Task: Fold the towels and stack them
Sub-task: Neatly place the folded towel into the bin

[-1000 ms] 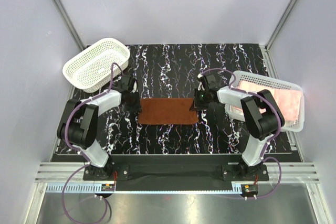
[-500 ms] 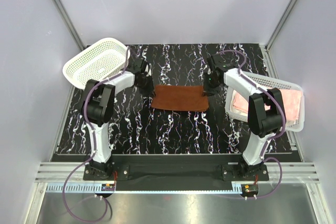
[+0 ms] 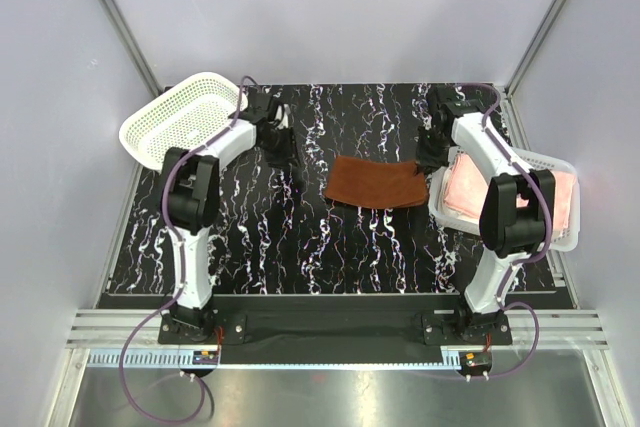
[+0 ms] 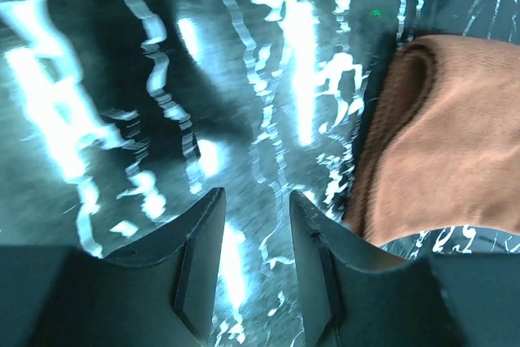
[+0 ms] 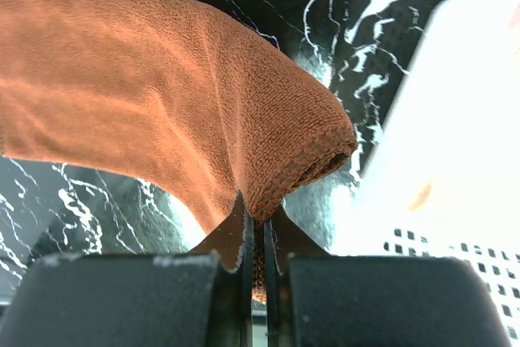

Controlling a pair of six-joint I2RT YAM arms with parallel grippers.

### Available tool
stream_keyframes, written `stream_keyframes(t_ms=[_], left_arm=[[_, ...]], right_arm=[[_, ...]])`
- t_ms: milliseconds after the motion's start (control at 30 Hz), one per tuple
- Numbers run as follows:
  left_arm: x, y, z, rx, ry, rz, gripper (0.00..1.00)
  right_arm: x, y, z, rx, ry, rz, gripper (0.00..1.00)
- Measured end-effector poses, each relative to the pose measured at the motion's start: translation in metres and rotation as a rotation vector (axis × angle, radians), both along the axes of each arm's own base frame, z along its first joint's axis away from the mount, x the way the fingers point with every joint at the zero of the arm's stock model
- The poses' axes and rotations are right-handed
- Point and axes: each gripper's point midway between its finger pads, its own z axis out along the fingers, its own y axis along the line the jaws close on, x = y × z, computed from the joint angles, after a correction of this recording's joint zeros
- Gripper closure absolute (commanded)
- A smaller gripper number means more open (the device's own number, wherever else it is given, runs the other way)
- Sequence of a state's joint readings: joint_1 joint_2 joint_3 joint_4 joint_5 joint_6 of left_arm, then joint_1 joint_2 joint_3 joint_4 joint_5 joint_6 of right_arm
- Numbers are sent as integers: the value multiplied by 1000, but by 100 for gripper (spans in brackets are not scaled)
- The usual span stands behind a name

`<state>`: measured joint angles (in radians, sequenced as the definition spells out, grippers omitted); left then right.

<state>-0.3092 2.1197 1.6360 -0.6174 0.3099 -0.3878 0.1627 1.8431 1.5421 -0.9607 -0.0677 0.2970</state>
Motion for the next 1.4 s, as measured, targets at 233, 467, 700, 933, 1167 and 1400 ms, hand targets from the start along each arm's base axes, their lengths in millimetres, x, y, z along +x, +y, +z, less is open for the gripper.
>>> stream_keyframes(t_ms=[233,467,700,933,1167,1400], left_arm=[[-15,34,33,21,-40,39,58],[-36,37,45,25,-58,10,58],[-52,41,31,43,-18,-21,58],[-54,42,45,44,-52,-39,58],[-55,43,66,37,-104,-47,57],[-53,42,83,27,-153,-56,57]], right_arm=[[-7,-25,21,-22,19,-20,100],[-18,-84,56,-64,-22,-103,100],[-35,-147,71,-116,-34,-215,100],[-48,-188,70,-176,-11,-269,100],[-62,-231,79,-262,-50,-356,100],[-64,-248,82,-323,-66,-363,100]])
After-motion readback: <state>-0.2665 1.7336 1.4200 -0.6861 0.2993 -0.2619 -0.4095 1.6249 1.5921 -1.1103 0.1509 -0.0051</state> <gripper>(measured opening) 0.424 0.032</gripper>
